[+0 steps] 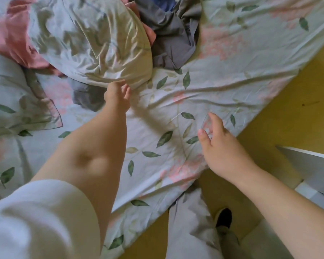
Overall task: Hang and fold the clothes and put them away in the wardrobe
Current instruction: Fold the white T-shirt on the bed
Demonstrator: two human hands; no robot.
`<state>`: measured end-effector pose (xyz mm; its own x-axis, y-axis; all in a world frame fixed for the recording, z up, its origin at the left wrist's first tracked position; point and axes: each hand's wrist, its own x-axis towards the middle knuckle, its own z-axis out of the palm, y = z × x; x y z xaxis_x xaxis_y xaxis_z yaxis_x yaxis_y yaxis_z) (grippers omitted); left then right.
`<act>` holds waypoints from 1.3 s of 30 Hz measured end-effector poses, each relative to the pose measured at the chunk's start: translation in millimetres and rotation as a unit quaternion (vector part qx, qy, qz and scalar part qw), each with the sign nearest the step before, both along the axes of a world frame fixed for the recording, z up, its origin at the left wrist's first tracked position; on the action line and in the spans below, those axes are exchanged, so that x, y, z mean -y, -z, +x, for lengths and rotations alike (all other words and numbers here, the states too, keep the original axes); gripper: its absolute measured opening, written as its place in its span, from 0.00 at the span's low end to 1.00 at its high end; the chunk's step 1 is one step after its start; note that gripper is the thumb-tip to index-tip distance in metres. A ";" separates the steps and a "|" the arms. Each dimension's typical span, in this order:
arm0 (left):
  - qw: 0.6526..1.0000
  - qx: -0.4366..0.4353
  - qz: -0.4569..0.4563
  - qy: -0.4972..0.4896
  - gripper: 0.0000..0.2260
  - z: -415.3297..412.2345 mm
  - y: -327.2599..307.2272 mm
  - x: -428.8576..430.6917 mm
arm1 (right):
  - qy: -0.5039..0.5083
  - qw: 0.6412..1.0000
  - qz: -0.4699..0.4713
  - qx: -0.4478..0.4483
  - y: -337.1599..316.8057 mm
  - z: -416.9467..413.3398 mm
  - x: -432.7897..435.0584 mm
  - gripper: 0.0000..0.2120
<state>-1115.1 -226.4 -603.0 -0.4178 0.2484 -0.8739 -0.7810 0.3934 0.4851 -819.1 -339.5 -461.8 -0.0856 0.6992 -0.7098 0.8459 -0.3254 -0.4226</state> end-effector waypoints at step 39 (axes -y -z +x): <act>0.885 -0.134 0.343 0.284 0.13 183.4 -444.9 67.5 | -0.010 0.936 0.351 0.003 -298.1 89.8 -37.2 0.11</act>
